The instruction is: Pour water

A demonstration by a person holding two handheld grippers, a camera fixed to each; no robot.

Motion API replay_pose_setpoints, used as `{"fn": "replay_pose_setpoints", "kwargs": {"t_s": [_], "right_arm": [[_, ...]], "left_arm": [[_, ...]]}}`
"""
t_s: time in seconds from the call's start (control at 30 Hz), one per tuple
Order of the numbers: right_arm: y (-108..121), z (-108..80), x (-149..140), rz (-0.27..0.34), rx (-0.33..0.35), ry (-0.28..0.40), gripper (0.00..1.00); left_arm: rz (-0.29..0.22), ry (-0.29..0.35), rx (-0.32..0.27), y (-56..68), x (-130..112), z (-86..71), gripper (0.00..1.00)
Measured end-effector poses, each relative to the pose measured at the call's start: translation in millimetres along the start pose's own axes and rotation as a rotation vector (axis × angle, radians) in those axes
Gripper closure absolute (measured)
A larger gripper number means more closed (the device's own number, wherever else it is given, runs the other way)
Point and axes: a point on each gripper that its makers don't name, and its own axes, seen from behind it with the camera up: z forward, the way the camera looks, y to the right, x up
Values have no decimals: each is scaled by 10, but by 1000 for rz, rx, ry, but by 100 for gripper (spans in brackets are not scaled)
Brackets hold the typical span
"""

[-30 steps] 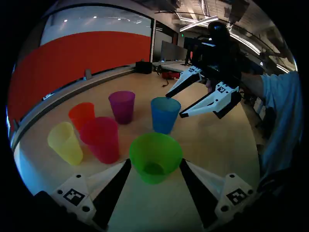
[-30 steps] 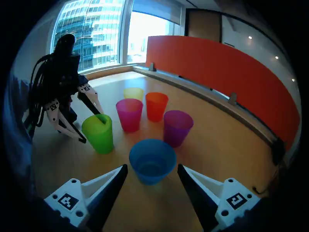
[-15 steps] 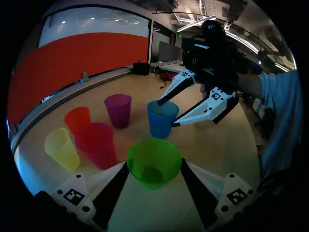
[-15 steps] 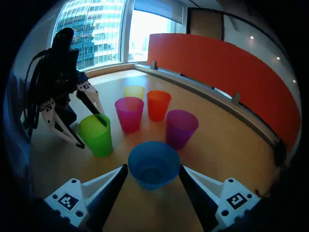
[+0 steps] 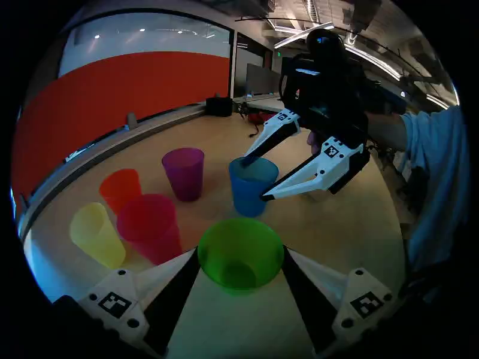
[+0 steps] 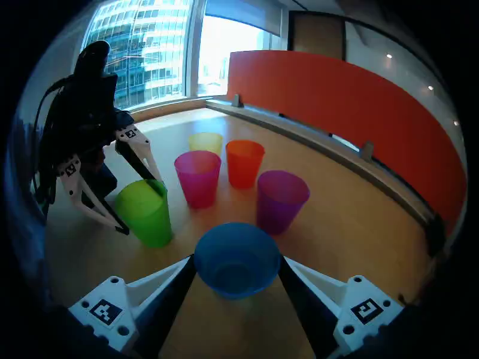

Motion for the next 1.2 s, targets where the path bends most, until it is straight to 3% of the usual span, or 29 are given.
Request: {"fn": "replay_pose_setpoints", "kwargs": {"t_s": [0.27,0.57,0.8,1.2], "right_arm": [[4,26,-1,0,1,-1,0],[4,50,3,-6,0,-3,0],[2,53,8,-6,-9,-2,6],[-34,-50,61,1,-17,10,7]], "left_arm": [[18,3,4,-17,3,14,11],[42,2,-12,47,-3,-8,12],[28,14,-15,54,39,-30,12],[22,48,-2,53,145,-171,12]]}}
